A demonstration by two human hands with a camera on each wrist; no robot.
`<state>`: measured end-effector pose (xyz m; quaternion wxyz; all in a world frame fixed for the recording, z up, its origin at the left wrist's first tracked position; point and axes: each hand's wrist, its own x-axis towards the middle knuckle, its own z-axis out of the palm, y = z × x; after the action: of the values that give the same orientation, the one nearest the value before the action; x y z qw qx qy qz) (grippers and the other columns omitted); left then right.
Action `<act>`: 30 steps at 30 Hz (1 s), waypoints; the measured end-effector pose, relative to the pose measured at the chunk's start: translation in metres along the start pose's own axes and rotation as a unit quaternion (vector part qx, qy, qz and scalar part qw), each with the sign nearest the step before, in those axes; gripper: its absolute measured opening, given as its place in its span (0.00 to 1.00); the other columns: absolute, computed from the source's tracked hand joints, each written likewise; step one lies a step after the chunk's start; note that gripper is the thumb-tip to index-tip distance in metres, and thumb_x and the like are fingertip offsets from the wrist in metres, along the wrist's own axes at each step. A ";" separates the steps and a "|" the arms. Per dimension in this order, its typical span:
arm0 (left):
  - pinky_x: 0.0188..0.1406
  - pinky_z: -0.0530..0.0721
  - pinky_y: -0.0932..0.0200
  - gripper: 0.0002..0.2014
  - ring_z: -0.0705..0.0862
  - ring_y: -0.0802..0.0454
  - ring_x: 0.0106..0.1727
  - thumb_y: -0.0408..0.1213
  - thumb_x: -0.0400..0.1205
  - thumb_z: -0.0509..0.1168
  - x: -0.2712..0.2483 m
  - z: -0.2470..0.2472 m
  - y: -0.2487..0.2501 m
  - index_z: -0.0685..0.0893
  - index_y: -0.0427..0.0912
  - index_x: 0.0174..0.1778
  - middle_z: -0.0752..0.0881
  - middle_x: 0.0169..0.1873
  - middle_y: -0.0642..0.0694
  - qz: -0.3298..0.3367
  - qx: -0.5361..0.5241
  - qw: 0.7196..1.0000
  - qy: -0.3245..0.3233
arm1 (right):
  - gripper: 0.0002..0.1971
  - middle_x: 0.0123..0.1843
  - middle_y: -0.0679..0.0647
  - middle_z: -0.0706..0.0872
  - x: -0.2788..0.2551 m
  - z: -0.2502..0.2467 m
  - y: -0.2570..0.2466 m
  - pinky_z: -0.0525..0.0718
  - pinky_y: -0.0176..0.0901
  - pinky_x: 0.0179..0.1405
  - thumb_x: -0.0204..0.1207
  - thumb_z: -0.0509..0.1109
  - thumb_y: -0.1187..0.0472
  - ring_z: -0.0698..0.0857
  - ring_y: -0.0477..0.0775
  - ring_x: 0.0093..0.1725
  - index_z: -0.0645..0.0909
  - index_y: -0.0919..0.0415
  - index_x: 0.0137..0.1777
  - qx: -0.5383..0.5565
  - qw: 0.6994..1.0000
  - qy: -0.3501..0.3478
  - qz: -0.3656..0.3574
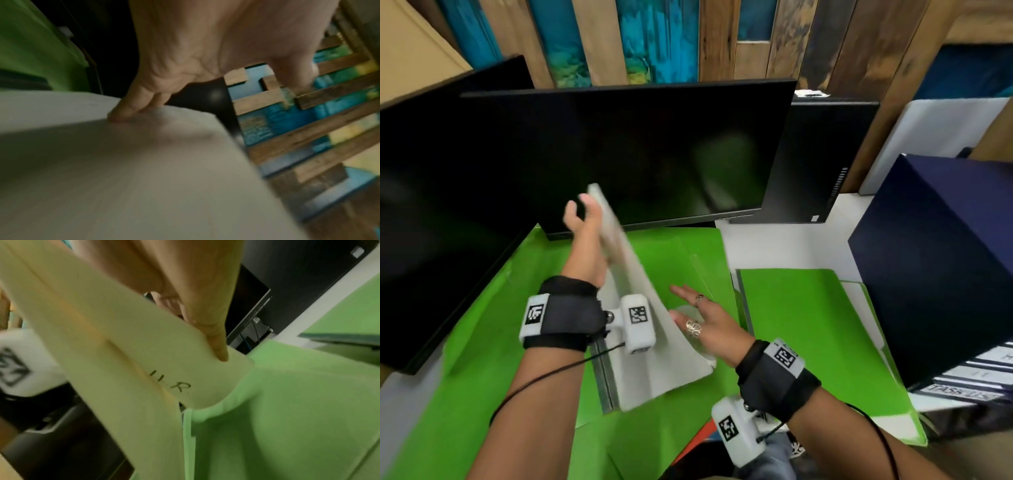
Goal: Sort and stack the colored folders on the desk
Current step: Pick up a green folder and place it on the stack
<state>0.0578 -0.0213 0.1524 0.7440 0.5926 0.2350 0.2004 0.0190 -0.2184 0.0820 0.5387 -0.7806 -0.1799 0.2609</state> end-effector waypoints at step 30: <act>0.38 0.86 0.60 0.30 0.82 0.45 0.49 0.20 0.77 0.66 -0.060 0.095 -0.150 0.66 0.35 0.75 0.80 0.53 0.43 -0.146 0.269 0.891 -0.335 | 0.34 0.69 0.65 0.79 -0.060 -0.159 0.119 0.77 0.51 0.66 0.69 0.76 0.47 0.77 0.64 0.69 0.73 0.67 0.69 -0.172 0.856 0.330 0.359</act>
<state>0.0685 -0.1634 0.0308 0.6111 0.7613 0.1001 -0.1920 0.0668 -0.4131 0.0291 0.2926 -0.9115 0.2591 0.1282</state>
